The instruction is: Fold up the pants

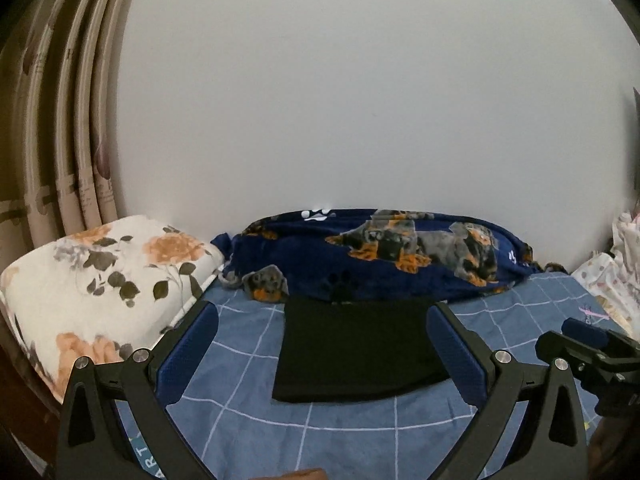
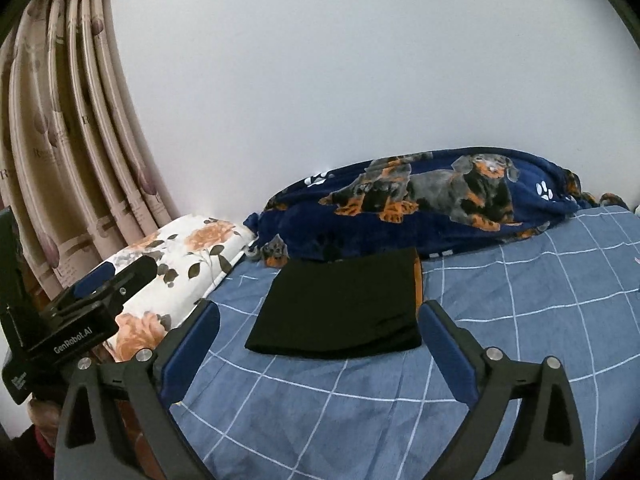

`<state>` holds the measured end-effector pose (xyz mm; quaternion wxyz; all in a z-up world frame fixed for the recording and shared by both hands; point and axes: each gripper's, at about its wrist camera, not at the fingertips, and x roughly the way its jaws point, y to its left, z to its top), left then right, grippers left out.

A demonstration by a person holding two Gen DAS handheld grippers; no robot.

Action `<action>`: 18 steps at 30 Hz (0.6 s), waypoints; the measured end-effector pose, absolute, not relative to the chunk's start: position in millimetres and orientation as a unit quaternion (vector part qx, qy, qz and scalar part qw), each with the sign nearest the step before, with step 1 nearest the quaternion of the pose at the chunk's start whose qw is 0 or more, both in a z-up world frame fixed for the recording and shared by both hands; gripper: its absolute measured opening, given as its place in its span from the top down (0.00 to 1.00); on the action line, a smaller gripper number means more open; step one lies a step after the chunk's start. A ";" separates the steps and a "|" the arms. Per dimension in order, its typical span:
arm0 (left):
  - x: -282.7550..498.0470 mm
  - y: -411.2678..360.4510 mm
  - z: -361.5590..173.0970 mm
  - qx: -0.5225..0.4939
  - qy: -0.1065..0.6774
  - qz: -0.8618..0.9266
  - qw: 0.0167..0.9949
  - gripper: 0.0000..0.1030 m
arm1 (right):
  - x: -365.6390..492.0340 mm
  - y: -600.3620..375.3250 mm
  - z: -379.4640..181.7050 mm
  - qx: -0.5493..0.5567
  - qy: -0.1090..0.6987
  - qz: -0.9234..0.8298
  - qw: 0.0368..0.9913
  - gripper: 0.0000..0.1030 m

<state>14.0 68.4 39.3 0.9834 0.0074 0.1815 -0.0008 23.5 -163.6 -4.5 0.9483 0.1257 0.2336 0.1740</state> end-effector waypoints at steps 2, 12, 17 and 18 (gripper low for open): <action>14.0 69.9 37.3 0.007 0.183 0.002 0.983 0.00 | 21.2 -161.4 -4.7 0.123 0.234 0.174 0.949 0.03; 18.2 67.8 27.9 0.015 0.198 0.004 0.980 0.00 | 18.7 -155.5 -9.0 0.121 0.243 0.156 0.950 0.02; 19.5 66.5 24.6 0.017 0.202 0.003 0.979 0.00 | 21.8 -154.4 -13.6 0.123 0.251 0.155 0.948 0.02; 20.0 66.6 24.0 0.016 0.203 0.003 0.979 0.00 | 22.4 -154.3 -14.3 0.122 0.252 0.155 0.947 0.02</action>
